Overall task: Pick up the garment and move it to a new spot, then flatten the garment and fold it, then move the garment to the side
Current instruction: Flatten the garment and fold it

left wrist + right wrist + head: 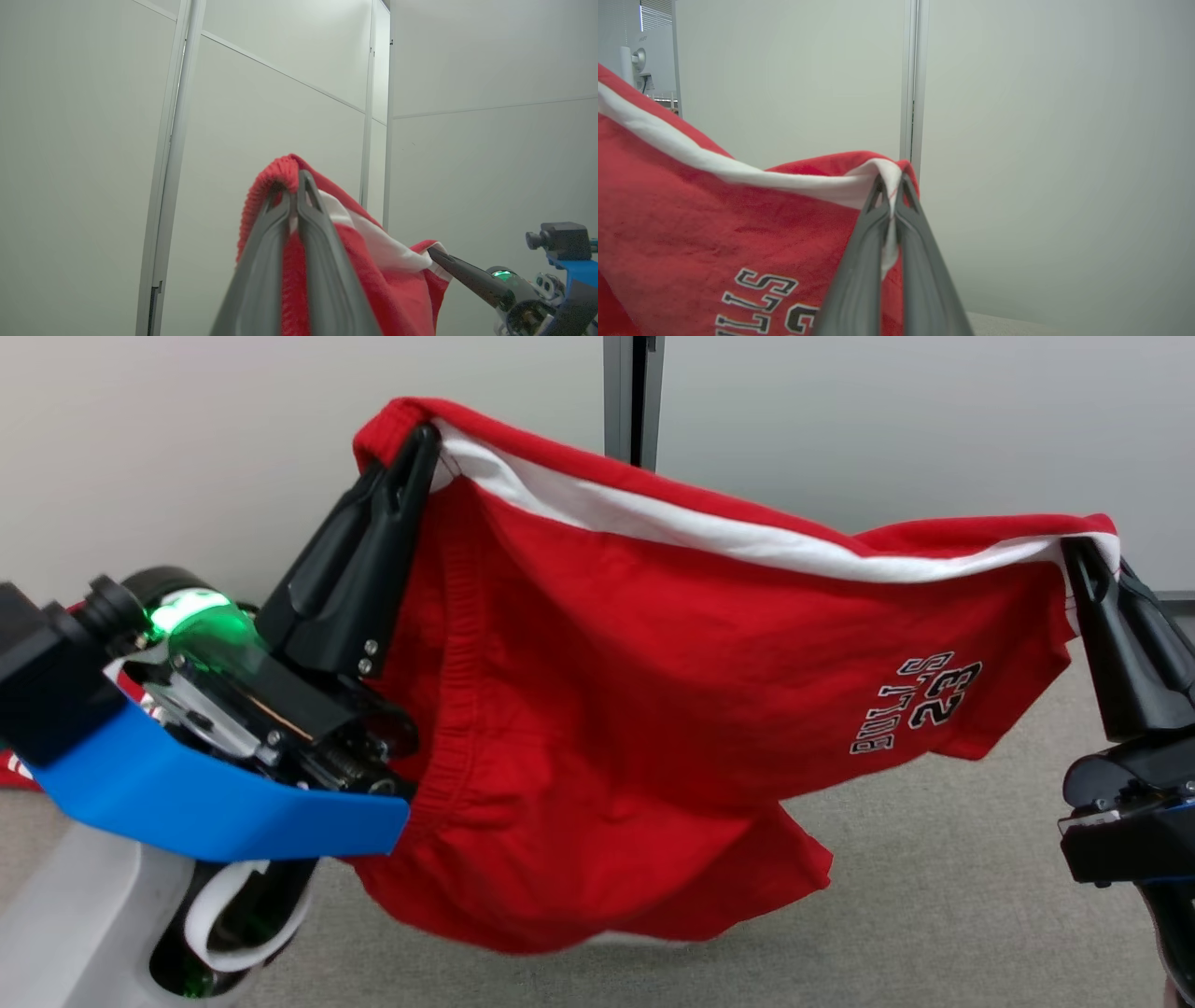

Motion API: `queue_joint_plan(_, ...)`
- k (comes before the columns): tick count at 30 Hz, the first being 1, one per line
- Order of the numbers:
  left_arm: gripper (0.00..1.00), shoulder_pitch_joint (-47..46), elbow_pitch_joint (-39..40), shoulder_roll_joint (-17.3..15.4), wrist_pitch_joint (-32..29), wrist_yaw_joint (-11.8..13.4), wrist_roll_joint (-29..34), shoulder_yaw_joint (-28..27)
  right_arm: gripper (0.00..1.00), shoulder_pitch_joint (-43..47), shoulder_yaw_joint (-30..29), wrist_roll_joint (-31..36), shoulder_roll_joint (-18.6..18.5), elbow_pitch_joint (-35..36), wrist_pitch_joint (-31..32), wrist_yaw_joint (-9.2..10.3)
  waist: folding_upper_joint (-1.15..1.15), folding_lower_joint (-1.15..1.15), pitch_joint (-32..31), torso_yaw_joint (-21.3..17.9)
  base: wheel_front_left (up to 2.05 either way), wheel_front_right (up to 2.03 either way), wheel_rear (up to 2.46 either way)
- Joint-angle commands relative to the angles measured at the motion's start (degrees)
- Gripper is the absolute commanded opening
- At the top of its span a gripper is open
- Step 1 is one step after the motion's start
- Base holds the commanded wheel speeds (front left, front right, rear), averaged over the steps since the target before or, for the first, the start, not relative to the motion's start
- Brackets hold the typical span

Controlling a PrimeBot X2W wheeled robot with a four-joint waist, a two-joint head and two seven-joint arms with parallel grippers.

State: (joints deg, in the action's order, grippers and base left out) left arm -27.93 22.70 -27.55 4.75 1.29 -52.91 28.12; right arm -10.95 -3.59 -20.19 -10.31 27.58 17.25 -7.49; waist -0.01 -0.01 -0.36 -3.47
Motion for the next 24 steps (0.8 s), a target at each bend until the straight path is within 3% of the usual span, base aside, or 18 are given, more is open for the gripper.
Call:
queue_joint_plan(1, 0.00, -2.5, 0.7, -1.3, -2.2, 0.7, 0.4, -0.5, 0.00, 0.5, -0.6, 0.3, -0.6, 0.9, 1.1, -0.01, 0.01, 0.01, 1.3, 0.0, 0.00, 0.00, 0.00)
queue_joint_plan(6, 0.00, -7.9, -3.0, -1.2, -6.4, 0.3, 0.0, 0.8, 0.00, -2.7, 0.8, -0.6, -1.0, -2.2, 2.2, -0.02, 0.01, 0.01, 6.4, -0.4, 0.00, 0.00, 0.00)
queue_joint_plan(12, 0.00, -18.1, -15.2, 0.5, -9.0, -2.5, 0.8, 1.5, 0.00, -14.6, 5.6, -2.1, -1.9, -14.4, 0.0, -0.01, 0.01, 0.01, 14.2, -1.9, 0.00, 0.00, 0.00)
queue_joint_plan(19, 0.00, -32.7, -29.9, 4.2, -4.9, -4.7, 4.5, 0.0, 0.00, -34.0, 6.6, 2.7, 0.0, -30.1, -9.5, -0.01, 0.01, 0.01, 19.2, -3.8, 0.00, 0.00, 0.00)
queue_joint_plan(24, 0.00, -33.8, -36.6, 6.9, -1.7, -6.0, 4.4, 0.9, 0.00, -36.8, 7.2, 5.3, 2.2, -38.0, -15.4, -0.01, 0.01, 0.01, 20.9, -3.5, 0.00, 0.00, 0.00)
